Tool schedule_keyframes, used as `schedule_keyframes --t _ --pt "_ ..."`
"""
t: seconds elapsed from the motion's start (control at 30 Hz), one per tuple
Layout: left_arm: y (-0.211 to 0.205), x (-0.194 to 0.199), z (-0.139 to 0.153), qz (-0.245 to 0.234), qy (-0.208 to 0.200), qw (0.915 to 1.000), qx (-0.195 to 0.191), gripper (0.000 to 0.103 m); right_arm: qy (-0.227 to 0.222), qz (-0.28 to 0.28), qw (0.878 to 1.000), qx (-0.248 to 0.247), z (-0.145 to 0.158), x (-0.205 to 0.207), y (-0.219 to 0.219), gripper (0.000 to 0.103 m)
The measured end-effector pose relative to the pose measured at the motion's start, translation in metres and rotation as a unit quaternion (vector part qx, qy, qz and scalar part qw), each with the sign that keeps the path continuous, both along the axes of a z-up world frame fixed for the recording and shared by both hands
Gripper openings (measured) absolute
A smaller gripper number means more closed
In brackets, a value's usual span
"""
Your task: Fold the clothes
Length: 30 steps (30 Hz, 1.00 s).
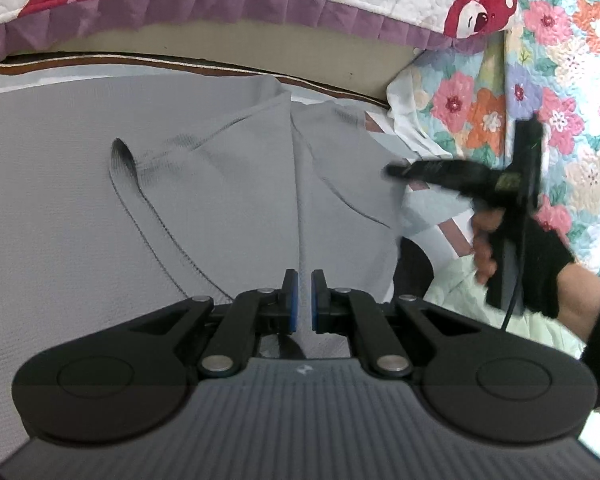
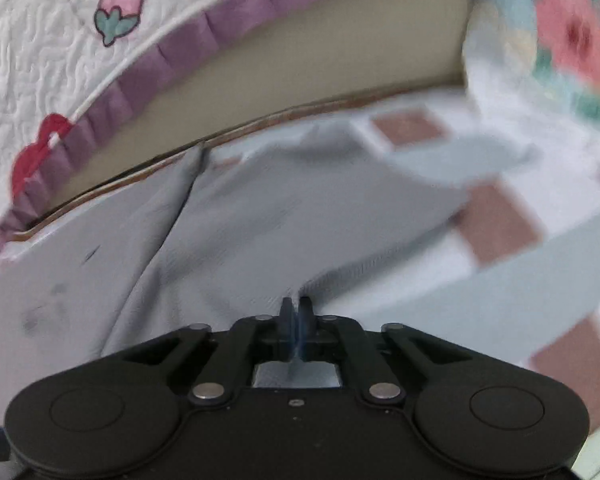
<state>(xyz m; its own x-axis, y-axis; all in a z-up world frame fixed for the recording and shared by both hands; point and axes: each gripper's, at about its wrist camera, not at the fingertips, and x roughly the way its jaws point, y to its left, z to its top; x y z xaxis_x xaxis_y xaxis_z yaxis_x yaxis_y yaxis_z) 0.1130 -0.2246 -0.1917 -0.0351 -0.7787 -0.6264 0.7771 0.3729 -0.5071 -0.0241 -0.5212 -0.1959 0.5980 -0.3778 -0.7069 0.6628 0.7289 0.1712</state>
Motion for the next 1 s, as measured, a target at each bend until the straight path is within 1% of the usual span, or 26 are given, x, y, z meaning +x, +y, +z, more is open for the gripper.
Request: schedule_keyframes --t 0.03,0.1,0.17,0.23,0.3,0.33,0.4,0.43,0.47,0.5,0.6,0.63,0.67,0.73,0.8,0.87,0.93,1.0 --pt "0.001 0.001 0.000 -0.001 0.002 1.0000 0.002 0.004 -0.002 -0.014 1.000 -0.022 0.010 -0.004 -0.001 0.001" --pt "0.001 0.004 -0.001 0.003 0.004 1.0000 0.006 0.004 0.013 -0.017 0.999 -0.039 0.016 -0.008 -0.005 0.000" --pt "0.002 0.006 -0.001 0.007 0.006 0.9999 0.009 0.004 0.045 -0.011 0.998 -0.047 0.010 -0.006 -0.009 0.000" --pt "0.003 0.009 -0.002 0.011 0.008 0.9998 0.013 0.004 0.081 -0.005 0.996 -0.047 -0.002 -0.001 -0.007 0.000" --pt "0.004 0.012 -0.002 0.015 0.009 0.9997 0.016 0.004 0.104 -0.014 0.993 -0.049 -0.009 0.004 -0.004 0.000" --pt "0.004 0.013 -0.002 0.017 0.010 0.9996 0.018 0.004 0.118 -0.023 0.991 -0.060 -0.010 0.006 0.000 0.001" --pt "0.005 0.016 -0.003 0.021 0.012 0.9995 0.022 0.008 0.151 -0.042 0.983 -0.095 -0.008 0.006 0.006 0.003" --pt "0.006 0.017 -0.003 0.023 0.013 0.9994 0.023 0.014 0.165 -0.050 0.979 -0.112 -0.006 0.003 0.008 0.004" --pt "0.007 0.020 -0.003 0.030 0.011 0.9992 0.026 0.025 0.168 -0.060 0.976 -0.123 -0.003 0.000 0.010 0.010" --pt "0.012 0.030 -0.002 0.050 -0.001 0.9983 0.030 0.027 0.159 -0.068 0.977 -0.127 0.003 -0.004 0.011 0.016" --pt "0.029 0.059 -0.001 0.116 -0.033 0.9917 0.045 0.028 0.076 -0.028 0.990 -0.117 0.033 -0.006 0.018 0.017" --pt "0.033 0.067 -0.003 0.129 -0.031 0.9900 0.047 0.028 0.047 -0.005 0.993 -0.111 0.041 -0.004 0.022 0.020" --pt "0.034 0.073 -0.005 0.138 -0.025 0.9890 0.047 0.031 0.022 0.022 0.994 -0.101 0.047 -0.001 0.026 0.025" --pt "0.029 0.081 -0.009 0.150 -0.019 0.9873 0.049 0.032 -0.018 0.077 0.994 -0.076 0.054 0.008 0.037 0.030" --pt "0.021 0.086 -0.013 0.155 -0.017 0.9864 0.051 0.034 -0.031 0.126 0.990 -0.047 0.052 0.019 0.044 0.033" --pt "0.011 0.086 -0.015 0.146 -0.022 0.9882 0.042 0.044 -0.027 0.162 0.986 -0.032 0.045 0.029 0.050 0.033" --pt "-0.004 0.084 -0.018 0.141 -0.043 0.9882 0.042 0.046 -0.020 0.182 0.983 -0.019 0.036 0.037 0.052 0.033" --pt "-0.016 0.080 -0.023 0.137 -0.074 0.9862 0.055 0.048 -0.015 0.187 0.982 -0.004 0.029 0.043 0.049 0.034"
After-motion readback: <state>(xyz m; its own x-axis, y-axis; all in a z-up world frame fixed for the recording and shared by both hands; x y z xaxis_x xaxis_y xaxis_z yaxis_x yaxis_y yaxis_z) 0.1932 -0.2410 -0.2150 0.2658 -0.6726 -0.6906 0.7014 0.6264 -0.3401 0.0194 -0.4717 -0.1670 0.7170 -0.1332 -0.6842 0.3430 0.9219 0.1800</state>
